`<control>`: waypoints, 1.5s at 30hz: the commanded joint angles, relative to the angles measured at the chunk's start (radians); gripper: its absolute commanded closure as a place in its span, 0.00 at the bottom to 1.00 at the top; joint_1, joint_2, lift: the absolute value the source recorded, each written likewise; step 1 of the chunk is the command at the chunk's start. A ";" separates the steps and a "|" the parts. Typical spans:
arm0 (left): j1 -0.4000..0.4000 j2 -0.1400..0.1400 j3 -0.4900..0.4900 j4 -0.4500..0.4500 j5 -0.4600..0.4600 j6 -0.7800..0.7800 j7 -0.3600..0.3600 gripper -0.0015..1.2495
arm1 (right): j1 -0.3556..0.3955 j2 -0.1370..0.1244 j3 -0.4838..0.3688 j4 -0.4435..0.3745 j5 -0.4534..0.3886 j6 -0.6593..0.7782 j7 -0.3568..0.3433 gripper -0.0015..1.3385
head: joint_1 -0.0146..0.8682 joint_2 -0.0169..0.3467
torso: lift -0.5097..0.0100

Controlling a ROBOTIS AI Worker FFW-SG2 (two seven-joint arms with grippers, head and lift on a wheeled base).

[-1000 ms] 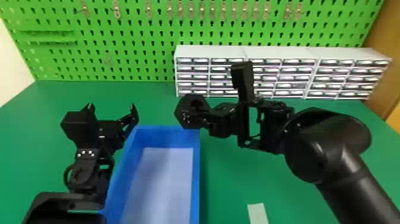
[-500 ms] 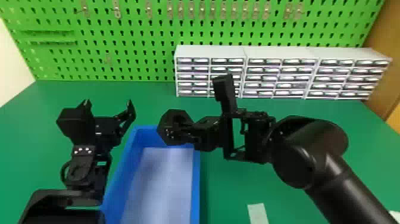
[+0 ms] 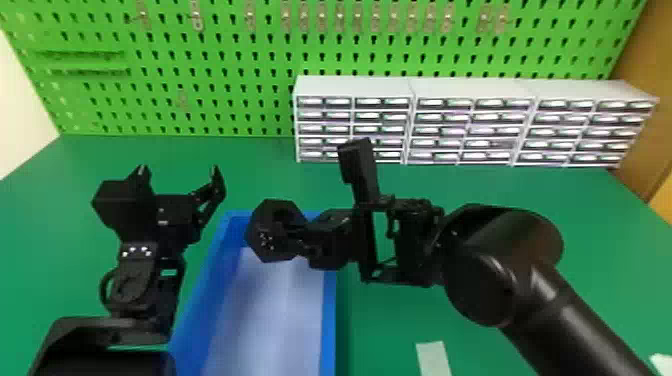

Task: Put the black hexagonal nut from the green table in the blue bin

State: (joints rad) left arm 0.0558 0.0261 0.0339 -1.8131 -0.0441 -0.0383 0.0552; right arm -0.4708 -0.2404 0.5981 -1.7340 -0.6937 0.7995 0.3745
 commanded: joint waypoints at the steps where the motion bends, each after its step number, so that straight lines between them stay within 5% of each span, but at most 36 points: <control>1: 0.001 0.000 0.000 0.000 0.000 0.000 0.000 0.15 | -0.002 0.000 0.006 0.002 -0.006 0.000 0.000 0.81 | 0.76 0.20 | 0.80; 14: 0.001 0.000 0.000 0.000 0.000 0.000 0.000 0.15 | -0.005 0.004 0.017 0.017 -0.015 0.003 -0.002 0.72 | 0.76 0.20 | 0.80; 19: 0.001 0.000 0.000 0.000 -0.002 0.000 0.000 0.15 | -0.006 0.003 0.020 0.022 -0.023 0.007 -0.002 0.42 | 0.76 0.20 | 0.80; 25: 0.001 0.000 0.000 0.000 -0.002 0.000 0.000 0.15 | -0.006 0.003 0.017 0.025 -0.026 0.012 -0.002 0.23 | 0.76 0.20 | 0.80; 45: 0.001 0.000 -0.003 0.003 -0.002 -0.002 0.000 0.15 | 0.020 0.006 -0.092 0.025 0.040 0.052 -0.002 0.22 | 0.76 0.20 | 0.80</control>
State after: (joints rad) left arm 0.0568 0.0261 0.0311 -1.8117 -0.0460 -0.0399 0.0552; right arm -0.4628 -0.2364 0.5512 -1.7088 -0.6818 0.8347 0.3727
